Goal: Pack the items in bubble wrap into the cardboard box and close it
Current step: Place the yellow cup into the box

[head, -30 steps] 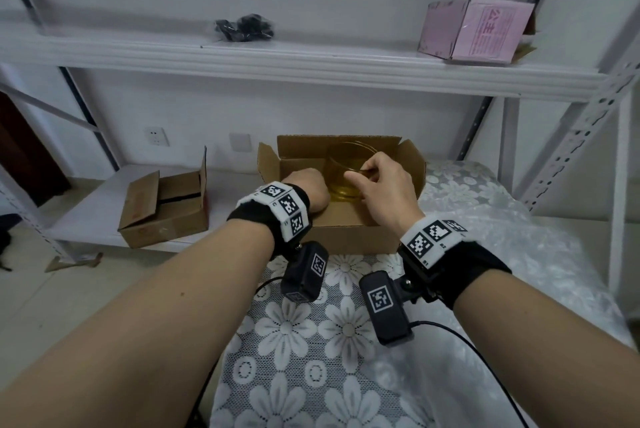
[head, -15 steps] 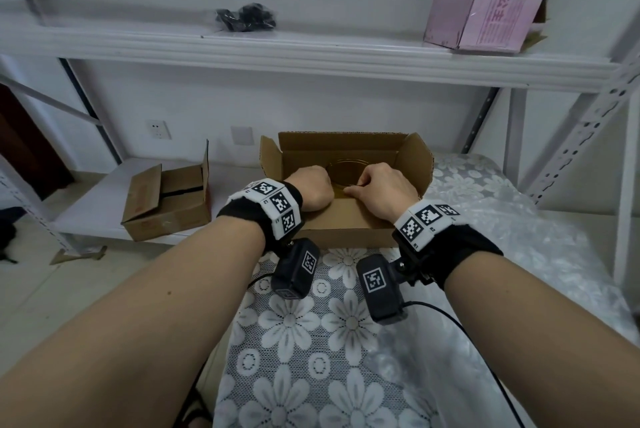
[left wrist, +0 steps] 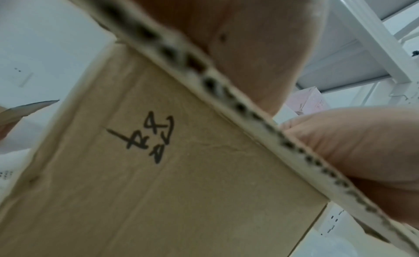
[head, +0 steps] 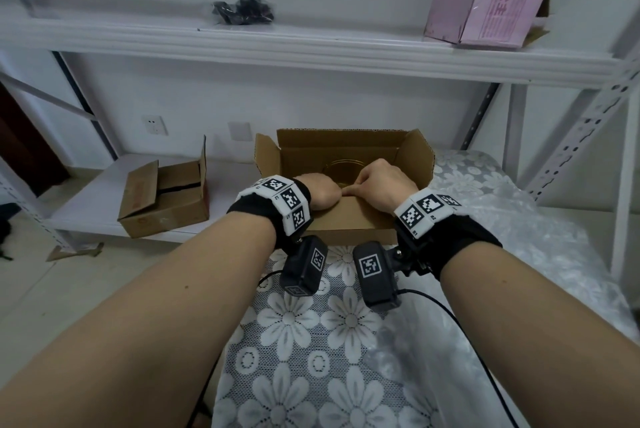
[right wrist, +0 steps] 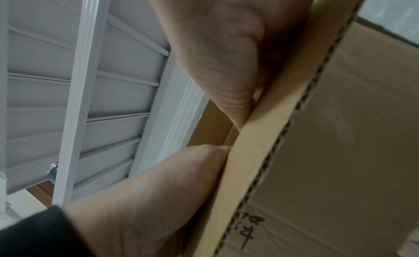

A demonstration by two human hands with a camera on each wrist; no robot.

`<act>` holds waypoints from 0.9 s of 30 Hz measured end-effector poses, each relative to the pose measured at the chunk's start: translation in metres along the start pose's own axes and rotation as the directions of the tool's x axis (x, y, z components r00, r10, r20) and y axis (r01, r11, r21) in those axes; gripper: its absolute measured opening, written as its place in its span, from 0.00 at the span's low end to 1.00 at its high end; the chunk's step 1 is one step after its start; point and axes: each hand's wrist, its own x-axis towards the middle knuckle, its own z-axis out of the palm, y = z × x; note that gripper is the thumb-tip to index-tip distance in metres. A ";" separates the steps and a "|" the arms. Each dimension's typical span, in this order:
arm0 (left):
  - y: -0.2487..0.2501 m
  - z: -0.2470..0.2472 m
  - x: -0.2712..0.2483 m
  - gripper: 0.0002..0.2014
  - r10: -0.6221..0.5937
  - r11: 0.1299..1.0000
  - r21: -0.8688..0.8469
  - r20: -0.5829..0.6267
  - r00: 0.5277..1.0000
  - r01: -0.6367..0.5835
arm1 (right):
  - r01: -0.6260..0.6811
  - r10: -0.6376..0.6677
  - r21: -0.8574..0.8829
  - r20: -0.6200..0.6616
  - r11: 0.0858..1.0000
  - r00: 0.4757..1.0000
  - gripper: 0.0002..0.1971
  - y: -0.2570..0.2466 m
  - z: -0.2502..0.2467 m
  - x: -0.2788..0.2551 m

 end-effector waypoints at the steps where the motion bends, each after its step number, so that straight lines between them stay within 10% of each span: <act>1: -0.002 -0.001 0.001 0.19 -0.003 1.000 -0.005 -0.038 0.999 0.003 | -0.010 0.010 -0.005 0.006 1.000 1.000 0.18 -0.001 -0.001 0.001; 8: -0.007 -0.003 -0.007 0.13 -0.018 0.999 -0.030 -0.231 0.973 0.011 | -0.005 0.007 -0.046 0.035 0.999 0.999 0.19 -0.002 -0.004 -0.004; 13: -0.007 -0.001 -0.016 0.16 0.020 0.998 -0.048 -0.365 0.931 -0.040 | 0.069 -0.082 -0.075 -0.185 0.995 0.979 0.17 0.004 -0.010 -0.024; 21: 0.003 0.007 -0.025 0.14 0.032 0.999 -0.017 -0.266 0.964 -0.038 | 0.103 -0.107 -0.114 -0.032 0.988 0.994 0.22 0.006 -0.004 -0.039; 27: 0.006 0.006 -0.031 0.18 0.063 0.987 -0.122 -0.310 0.949 -0.105 | 0.184 -0.192 -0.071 -0.144 0.980 0.971 0.17 0.012 -0.014 -0.050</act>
